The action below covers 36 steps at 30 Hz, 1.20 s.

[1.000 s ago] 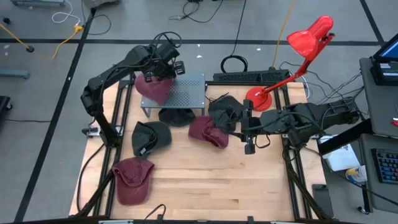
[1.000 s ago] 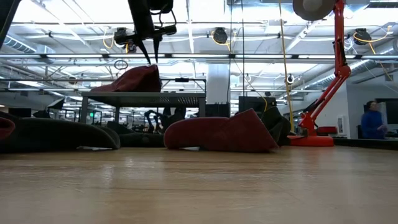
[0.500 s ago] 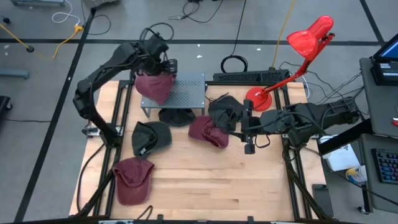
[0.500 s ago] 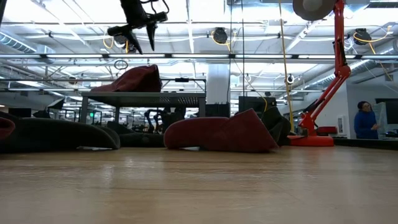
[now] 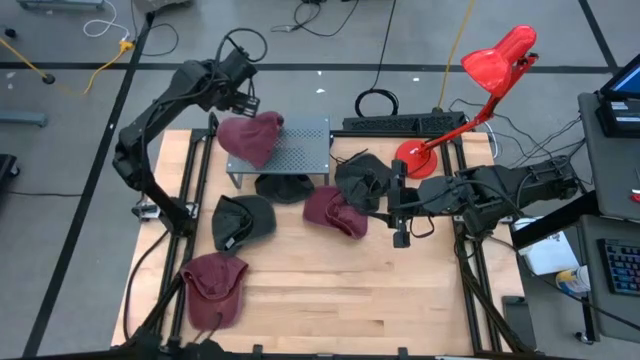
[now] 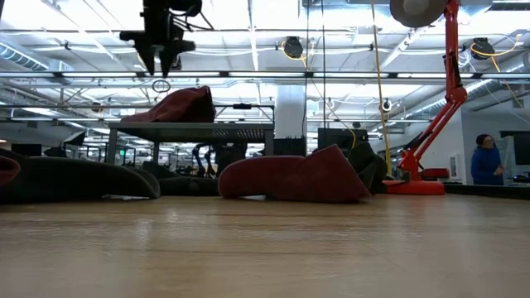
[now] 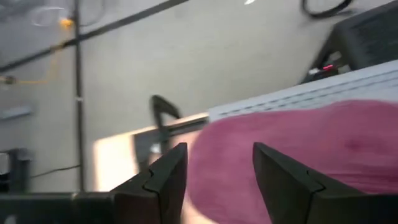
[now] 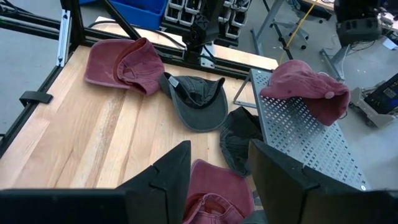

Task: Pick & Place hat
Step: Put the top right red cap on the shelf

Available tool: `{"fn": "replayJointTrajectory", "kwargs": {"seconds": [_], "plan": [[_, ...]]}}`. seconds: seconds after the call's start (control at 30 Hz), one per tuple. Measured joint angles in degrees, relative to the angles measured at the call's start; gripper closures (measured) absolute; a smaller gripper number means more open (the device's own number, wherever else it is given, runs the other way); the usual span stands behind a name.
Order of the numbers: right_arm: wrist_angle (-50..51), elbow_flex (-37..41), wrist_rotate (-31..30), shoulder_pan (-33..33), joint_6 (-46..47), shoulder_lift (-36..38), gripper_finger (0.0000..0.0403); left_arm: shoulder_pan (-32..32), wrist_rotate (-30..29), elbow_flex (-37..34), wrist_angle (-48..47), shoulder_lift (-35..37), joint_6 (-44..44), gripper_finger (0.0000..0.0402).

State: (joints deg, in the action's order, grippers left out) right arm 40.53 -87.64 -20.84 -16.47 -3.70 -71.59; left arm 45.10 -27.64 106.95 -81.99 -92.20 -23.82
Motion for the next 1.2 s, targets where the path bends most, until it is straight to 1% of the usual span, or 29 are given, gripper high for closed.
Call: {"fn": "replayJointTrajectory", "kwargs": {"seconds": [0.17,0.27,0.47,0.53,0.7,0.97,1.1,1.2], "plan": [[0.0,0.0,0.0,0.0,0.0,0.0,0.0245,4.11,-0.48,-3.64,0.0,0.0,6.19,0.024],[0.0,0.0,-0.02,0.0,0.02,0.0,0.0245,5.54,0.76,-7.21,1.32,0.01,8.42,0.0251],[0.0,0.0,-0.04,0.0,1.89,0.0,0.0245,8.64,1.26,-13.94,2.28,-0.04,8.43,0.0266],[0.0,0.0,-0.04,0.0,3.06,0.0,0.0245,9.53,2.18,-15.66,3.1,-0.07,8.25,0.0269],[0.0,0.0,-0.04,0.0,4.98,0.0,0.0245,11.09,2.28,-19.76,6.12,-0.04,8.55,0.027],[0.0,0.0,-0.04,0.02,5.22,0.0,0.0245,13.69,2.25,-21.41,8.56,-0.04,7.66,0.027],[0.0,0.0,-0.04,0.02,5.21,0.0,0.0245,14.4,5.72,-21.41,6.9,-0.04,8.11,0.027],[0.0,0.0,-0.04,0.02,5.07,0.0,0.0245,14.33,7.06,-21.41,5.4,-0.04,8.51,0.027]]}}
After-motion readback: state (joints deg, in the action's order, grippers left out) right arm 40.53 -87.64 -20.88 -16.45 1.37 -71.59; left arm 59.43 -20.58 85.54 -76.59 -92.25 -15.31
